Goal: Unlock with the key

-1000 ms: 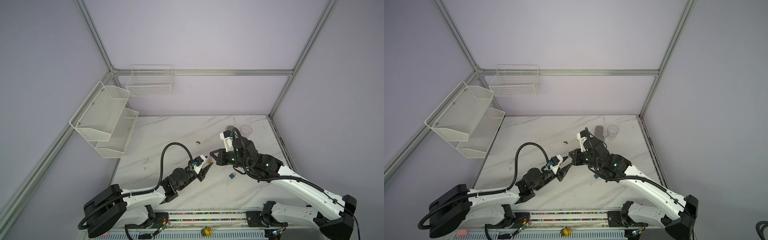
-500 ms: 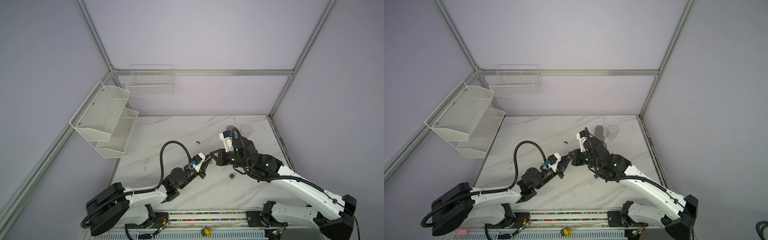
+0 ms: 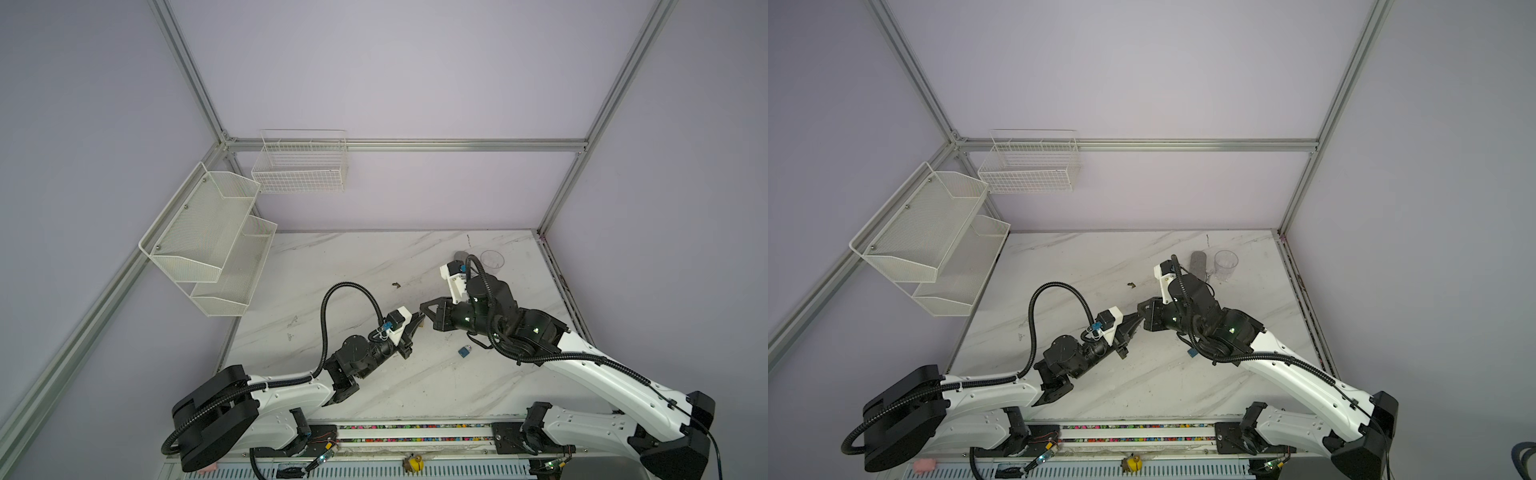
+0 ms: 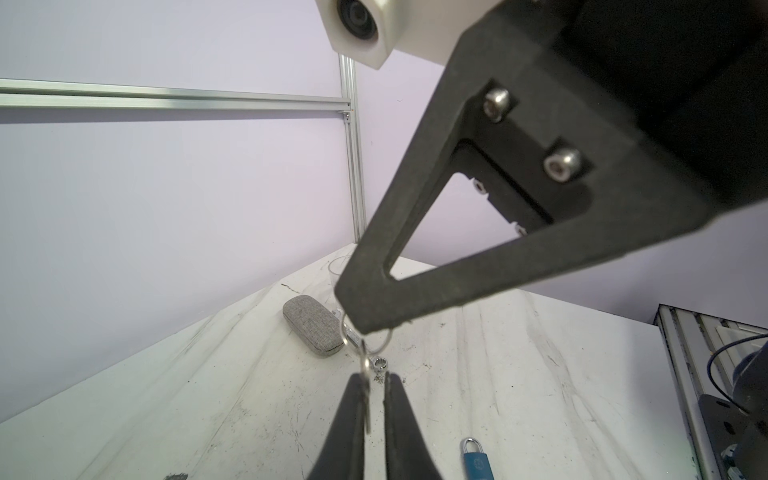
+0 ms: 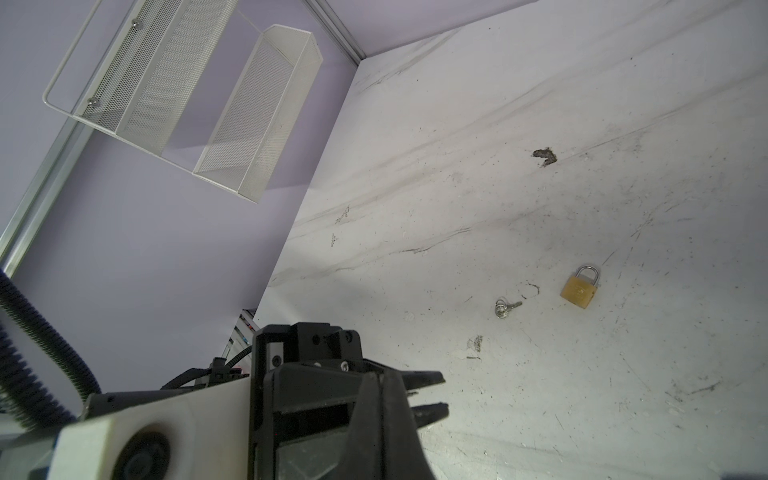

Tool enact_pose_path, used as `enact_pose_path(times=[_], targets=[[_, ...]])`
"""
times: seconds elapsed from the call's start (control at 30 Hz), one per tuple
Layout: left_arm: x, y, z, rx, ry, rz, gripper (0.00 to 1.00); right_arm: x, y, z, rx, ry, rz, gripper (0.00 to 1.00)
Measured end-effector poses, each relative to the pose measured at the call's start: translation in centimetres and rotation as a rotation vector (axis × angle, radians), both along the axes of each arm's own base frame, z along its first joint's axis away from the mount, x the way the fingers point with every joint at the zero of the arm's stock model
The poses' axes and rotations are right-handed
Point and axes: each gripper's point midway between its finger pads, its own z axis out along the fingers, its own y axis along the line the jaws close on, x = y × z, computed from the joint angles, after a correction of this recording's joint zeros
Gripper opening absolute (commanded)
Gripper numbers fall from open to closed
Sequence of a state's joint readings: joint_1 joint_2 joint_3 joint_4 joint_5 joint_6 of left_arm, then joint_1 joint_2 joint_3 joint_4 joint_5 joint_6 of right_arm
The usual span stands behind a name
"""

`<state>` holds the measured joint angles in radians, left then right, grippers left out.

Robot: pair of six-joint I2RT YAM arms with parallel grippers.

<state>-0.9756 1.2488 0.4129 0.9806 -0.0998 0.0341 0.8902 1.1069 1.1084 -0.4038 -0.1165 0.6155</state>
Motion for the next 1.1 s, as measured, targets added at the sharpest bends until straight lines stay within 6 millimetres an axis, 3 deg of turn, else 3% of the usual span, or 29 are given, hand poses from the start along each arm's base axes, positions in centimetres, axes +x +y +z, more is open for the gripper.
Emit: enact_pose_path(times=[0.37,0.43,0.53,0.8,0.93,1.1], targets=[[-0.1,0.1,0.2,-0.006,0.002,-0.001,0.00,0.0,0.0,0.2,0.006,-0.003,-0.002,0.00],[-0.1,0.1,0.2,-0.003,0.003,0.000,0.00,0.0,0.0,0.2,0.006,-0.004,-0.003,0.09],[-0.1,0.3,0.0,0.009,0.011,0.002,0.00,0.2,-0.2,0.2,0.005,-0.004,-0.015,0.33],[-0.3,2.1,-0.4,0.125,0.093,0.019,0.00,0.8,-0.8,0.9,-0.020,-0.082,0.005,0.45],[-0.3,3.6,0.6,0.151,0.127,-0.006,0.00,-0.8,0.1,2.5,0.056,-0.168,0.130,0.49],[-0.8,5.0,1.1,0.155,0.167,-0.071,0.00,-2.9,1.2,2.1,0.128,-0.231,0.276,0.56]])
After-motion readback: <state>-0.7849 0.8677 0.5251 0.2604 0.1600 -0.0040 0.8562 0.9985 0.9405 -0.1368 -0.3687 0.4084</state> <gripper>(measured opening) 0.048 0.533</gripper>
